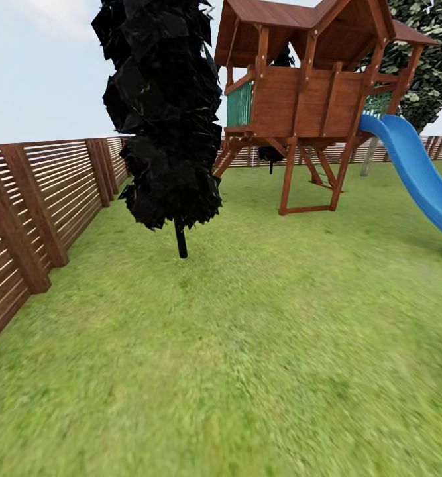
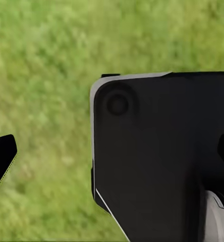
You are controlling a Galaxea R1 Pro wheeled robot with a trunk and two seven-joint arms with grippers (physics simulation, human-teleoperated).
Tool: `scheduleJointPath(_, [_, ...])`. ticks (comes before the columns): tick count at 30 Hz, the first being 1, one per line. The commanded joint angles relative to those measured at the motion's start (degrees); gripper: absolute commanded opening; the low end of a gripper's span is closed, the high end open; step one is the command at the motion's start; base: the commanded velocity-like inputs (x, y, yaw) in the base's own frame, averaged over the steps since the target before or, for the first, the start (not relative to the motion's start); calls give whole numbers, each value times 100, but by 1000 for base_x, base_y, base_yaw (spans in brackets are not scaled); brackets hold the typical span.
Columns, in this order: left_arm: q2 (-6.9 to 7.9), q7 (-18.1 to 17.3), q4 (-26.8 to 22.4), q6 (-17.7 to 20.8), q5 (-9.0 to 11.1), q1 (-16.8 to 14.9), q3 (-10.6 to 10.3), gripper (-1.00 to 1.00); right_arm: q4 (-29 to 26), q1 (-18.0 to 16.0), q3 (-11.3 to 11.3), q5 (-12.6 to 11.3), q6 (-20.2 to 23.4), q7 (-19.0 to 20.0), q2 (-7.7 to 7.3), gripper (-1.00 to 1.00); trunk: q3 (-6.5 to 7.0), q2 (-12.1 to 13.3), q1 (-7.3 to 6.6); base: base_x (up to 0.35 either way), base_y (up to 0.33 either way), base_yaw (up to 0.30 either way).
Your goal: Take the three Easter eggs out of the wicker basket on the lawn in the garden, then place them on the lawn next to a single tree (choose any tree) so that all three eggs are next to the same tree and none are left in the basket.
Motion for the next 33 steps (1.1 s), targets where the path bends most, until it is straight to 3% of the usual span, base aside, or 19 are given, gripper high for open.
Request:
scheduleJointPath(1, [-1, 5, -1, -16, -6, -1, -3, 100, -6, 2, -4, -2, -9, -3, 3, 100, -10, -10, 7, 338, 0, 0])
scheduleJointPath(12, [-11, 5, -3, -16, -6, -1, -3, 100, -2, 1, -4, -2, -10, -3, 158, 100, -10, -10, 7, 338, 0, 0])
scheduleJointPath(25, [-17, 11, -4, -16, -14, 0, -3, 100, 2, 1, -13, -9, -10, -3, 189, 100, -10, -10, 7, 338, 0, -2])
scheduleJointPath(33, [-17, 12, -4, -16, -15, 1, -8, 100, 7, 1, -14, -11, -10, -3, 210, 100, -10, -10, 7, 338, 0, -159])
